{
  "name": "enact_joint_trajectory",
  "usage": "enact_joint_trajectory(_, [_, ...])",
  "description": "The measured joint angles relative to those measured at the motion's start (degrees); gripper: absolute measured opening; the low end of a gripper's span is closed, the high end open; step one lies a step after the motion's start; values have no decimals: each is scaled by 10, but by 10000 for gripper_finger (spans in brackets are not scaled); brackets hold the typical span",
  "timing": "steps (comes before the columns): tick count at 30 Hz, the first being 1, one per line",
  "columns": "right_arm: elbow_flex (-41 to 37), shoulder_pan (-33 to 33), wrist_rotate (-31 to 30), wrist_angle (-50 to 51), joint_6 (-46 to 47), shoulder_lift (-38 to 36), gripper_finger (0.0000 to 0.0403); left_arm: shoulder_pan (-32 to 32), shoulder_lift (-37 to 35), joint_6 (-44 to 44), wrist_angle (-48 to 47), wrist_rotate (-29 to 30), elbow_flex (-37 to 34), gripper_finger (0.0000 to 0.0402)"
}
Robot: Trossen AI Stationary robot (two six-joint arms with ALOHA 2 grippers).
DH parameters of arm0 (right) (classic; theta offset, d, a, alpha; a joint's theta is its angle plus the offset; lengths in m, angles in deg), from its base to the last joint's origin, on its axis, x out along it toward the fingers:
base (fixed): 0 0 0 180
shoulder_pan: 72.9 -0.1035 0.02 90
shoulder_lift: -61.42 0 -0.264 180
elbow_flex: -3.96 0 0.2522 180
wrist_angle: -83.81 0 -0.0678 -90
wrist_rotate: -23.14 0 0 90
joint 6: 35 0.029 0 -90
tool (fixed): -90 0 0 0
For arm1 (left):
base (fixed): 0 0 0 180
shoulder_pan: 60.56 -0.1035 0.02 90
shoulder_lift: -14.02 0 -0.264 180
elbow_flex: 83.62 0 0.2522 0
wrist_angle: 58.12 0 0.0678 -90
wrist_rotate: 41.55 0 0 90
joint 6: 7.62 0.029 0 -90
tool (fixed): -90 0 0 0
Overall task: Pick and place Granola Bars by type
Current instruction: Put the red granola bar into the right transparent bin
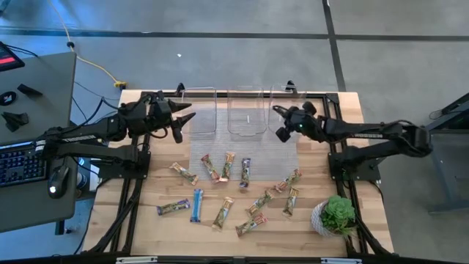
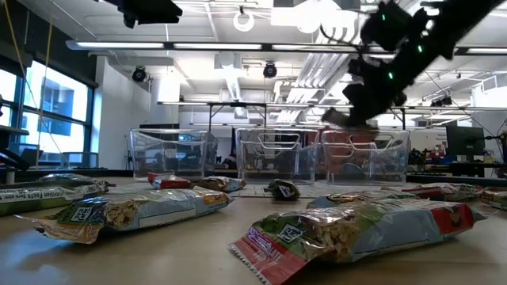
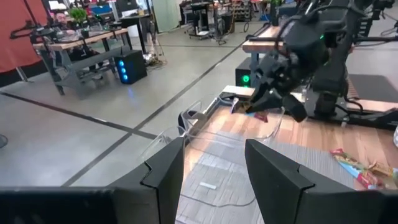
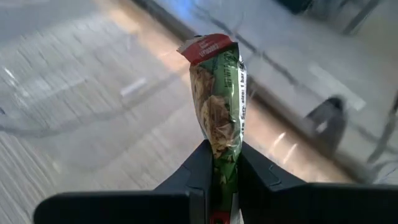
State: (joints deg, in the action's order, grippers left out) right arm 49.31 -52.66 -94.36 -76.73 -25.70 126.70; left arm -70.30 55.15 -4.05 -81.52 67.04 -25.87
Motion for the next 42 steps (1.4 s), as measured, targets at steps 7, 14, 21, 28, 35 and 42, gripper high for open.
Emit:
enact_joint_trajectory(7, [-59,55,23,-37,-39,0,39,0,0,0,-14,0,0,165])
enact_joint_trajectory(14, [-63,107,109,-35,-65,2,58,0,0,0,-10,0,0,165])
enact_joint_trajectory(21, [-62,123,117,-48,-127,2,103,0,0,-1,-9,1,0,165])
enact_joint_trajectory(28, [46,67,181,-43,-188,2,117,0,0,-1,-9,1,0,165])
enact_joint_trajectory(35, [153,-68,381,46,-352,1,117,0,0,-10,-13,1,0,165])
enact_joint_trajectory(42, [99,-200,444,130,-267,2,117,0,0,-10,-14,1,0,165])
